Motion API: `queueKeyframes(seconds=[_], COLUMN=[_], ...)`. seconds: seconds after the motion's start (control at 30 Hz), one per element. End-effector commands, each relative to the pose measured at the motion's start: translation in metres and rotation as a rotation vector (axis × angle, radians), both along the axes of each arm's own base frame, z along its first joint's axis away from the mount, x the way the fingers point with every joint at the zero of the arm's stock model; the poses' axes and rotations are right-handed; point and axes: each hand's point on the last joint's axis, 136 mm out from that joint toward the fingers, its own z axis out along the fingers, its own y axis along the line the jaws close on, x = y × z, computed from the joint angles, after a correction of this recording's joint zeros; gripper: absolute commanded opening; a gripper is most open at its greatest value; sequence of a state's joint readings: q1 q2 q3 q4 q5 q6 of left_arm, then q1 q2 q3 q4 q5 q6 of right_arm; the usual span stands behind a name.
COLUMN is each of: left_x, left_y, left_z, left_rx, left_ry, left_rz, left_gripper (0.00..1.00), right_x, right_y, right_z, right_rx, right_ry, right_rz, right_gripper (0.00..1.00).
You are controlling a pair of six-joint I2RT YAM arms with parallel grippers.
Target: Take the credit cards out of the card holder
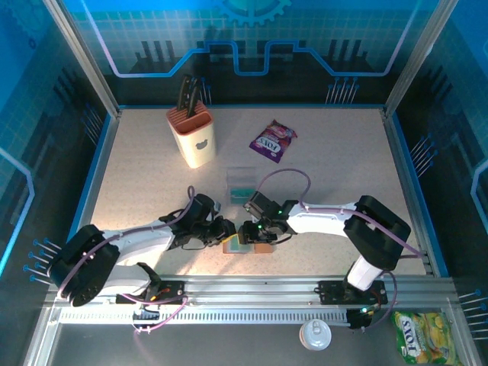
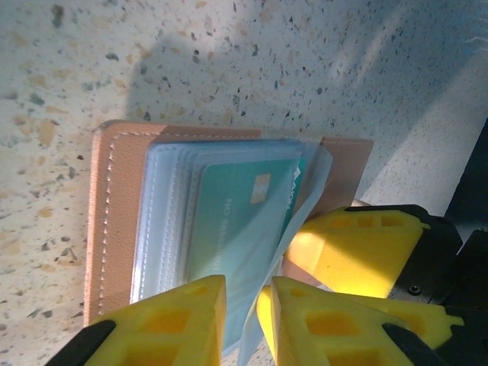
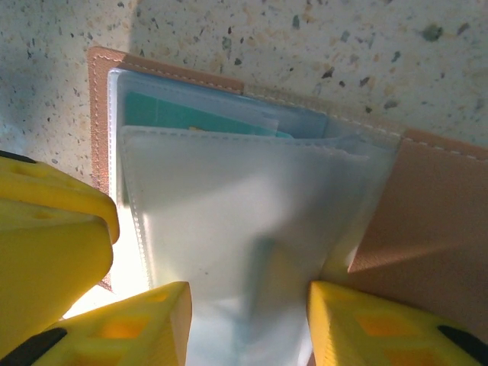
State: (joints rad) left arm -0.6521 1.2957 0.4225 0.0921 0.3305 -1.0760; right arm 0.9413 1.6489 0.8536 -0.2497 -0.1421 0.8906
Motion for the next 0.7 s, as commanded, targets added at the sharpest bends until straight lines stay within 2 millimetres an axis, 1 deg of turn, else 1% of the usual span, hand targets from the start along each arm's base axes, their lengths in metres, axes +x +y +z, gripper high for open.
queueKeyframes(seconds=[0.0, 0.17, 0.43, 0.67], left_x=[-0.001, -0.001, -0.002, 0.0], left_y=[-0.006, -0.005, -0.009, -0.016], left_z=[0.001, -0.002, -0.01, -0.007], left_rx=[-0.037, -0.033, -0.042, -0.059], left_ry=[0.005, 0.013, 0.038, 0.031], left_rz=[-0.002, 0.005, 0.002, 0.0], left_gripper=[0.23, 0.22, 0.22, 0.22], right_x=[-0.003, -0.002, 0.0, -0.001], right_y=[-0.001, -0.004, -0.009, -0.01], right_z=[0.002, 0.0, -0.002, -0.002], right_rx=[0.032, 0.087, 0.15, 0.161], right_ry=[0.009, 0.026, 0.045, 0.053], right_rz=[-0.011, -0.044, -0.078, -0.078], right_gripper=[0.44, 0.39, 0.35, 0.35])
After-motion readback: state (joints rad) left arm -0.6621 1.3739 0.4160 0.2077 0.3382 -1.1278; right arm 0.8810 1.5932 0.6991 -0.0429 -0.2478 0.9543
